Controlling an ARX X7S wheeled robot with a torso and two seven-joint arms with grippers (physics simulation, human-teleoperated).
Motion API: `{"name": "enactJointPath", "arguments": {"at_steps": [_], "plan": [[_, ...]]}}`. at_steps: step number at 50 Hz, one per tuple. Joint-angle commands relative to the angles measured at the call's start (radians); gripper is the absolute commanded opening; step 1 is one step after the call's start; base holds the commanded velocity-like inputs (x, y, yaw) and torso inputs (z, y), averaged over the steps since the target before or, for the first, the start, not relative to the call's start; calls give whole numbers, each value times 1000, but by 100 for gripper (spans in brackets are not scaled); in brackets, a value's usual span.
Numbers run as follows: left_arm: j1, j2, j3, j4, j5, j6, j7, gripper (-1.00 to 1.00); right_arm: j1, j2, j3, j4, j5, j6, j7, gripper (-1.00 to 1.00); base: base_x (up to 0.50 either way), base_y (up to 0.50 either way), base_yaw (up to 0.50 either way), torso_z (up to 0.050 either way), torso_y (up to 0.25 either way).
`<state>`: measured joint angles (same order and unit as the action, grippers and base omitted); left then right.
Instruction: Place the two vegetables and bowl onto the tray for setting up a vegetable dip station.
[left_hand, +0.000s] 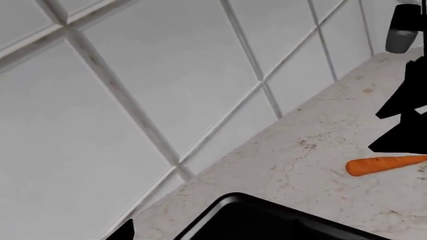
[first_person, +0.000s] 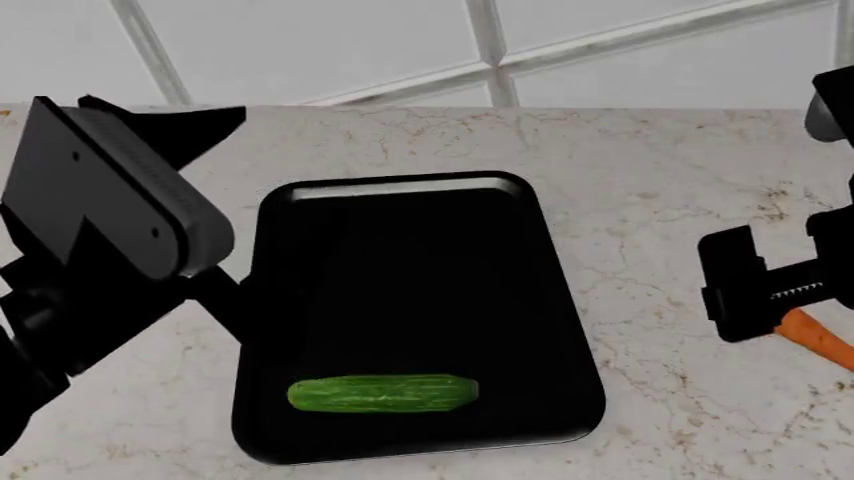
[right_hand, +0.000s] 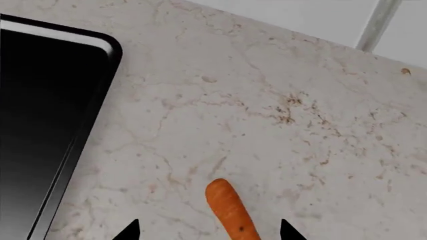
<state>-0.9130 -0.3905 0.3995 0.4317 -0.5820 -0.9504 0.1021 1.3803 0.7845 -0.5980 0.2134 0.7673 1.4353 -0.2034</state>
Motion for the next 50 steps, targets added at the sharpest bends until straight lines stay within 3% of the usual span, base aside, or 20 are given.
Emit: {"name": "enactJointPath", "arguments": {"at_steps": [1,19,50], "plan": [[9,0,10,16,-3,3,-6,100,-17,25,-73,13,-34,-33,-13,100,0,0,0,0,0],[27,-11,22,15,0,22,-2,100,-2,-93,-251,249,-173,-237,-118,100,0,0,0,0,0],[20,-11,55,25,3,5,-20,100,-87,-101,-267,373,-195,-325,-125,100,0,0,0,0,0]]}}
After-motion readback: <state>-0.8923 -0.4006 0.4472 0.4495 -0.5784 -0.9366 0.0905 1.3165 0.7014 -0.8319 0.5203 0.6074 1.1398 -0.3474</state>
